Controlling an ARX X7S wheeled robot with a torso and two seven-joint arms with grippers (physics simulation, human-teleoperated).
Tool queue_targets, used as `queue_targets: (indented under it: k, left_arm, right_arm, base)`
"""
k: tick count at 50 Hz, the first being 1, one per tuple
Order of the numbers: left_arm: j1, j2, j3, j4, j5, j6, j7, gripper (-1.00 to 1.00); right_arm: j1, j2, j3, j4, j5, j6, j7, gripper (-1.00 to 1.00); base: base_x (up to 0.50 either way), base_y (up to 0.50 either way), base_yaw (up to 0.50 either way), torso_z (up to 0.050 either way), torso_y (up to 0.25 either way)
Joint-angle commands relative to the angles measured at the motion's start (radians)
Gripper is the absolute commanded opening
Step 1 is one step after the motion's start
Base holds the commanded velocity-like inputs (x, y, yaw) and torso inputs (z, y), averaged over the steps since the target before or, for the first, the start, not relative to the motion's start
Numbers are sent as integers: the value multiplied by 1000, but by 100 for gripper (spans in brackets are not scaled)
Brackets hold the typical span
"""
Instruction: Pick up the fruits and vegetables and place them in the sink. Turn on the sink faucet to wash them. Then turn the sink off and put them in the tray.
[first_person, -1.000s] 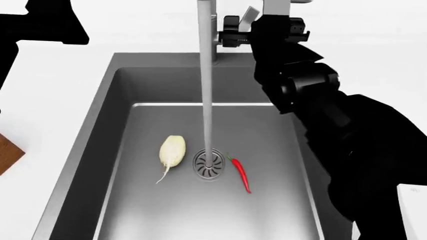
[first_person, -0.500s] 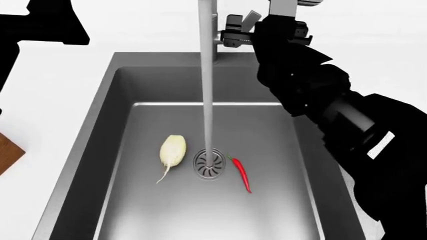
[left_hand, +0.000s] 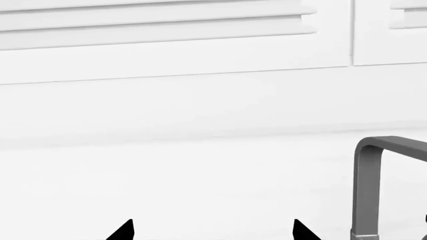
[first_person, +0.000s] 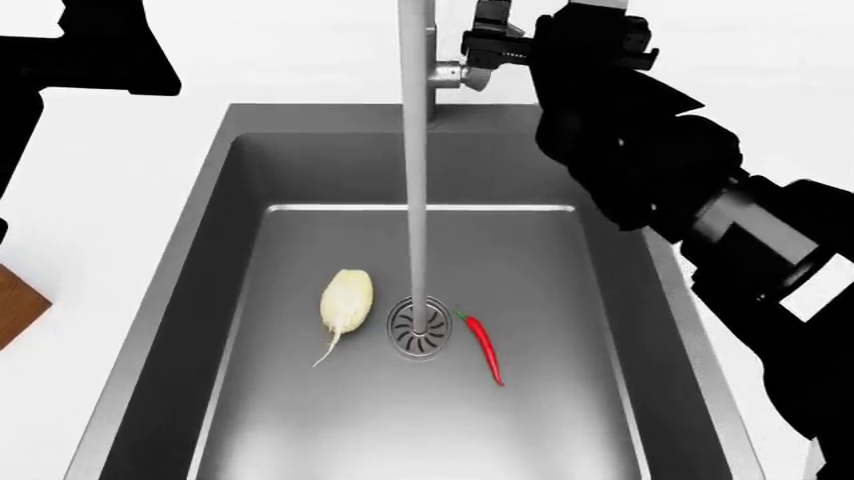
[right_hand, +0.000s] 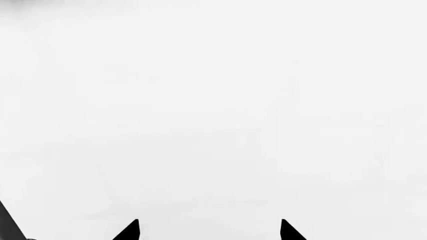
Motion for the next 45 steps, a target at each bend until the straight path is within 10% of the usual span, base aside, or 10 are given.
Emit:
queue_targets:
  k: [1, 45]
  left_arm:
    - [5, -2, 1, -1, 1, 6, 2, 100]
    - [30, 3, 28, -13, 29, 33, 15, 100]
  right_arm:
    - [49, 91, 80, -31, -144, -25, 92, 100]
    - [-118, -101, 70, 495, -145, -6, -82, 100]
  base:
    - [0, 0, 0, 10, 10]
    - [0, 0, 0, 0, 0]
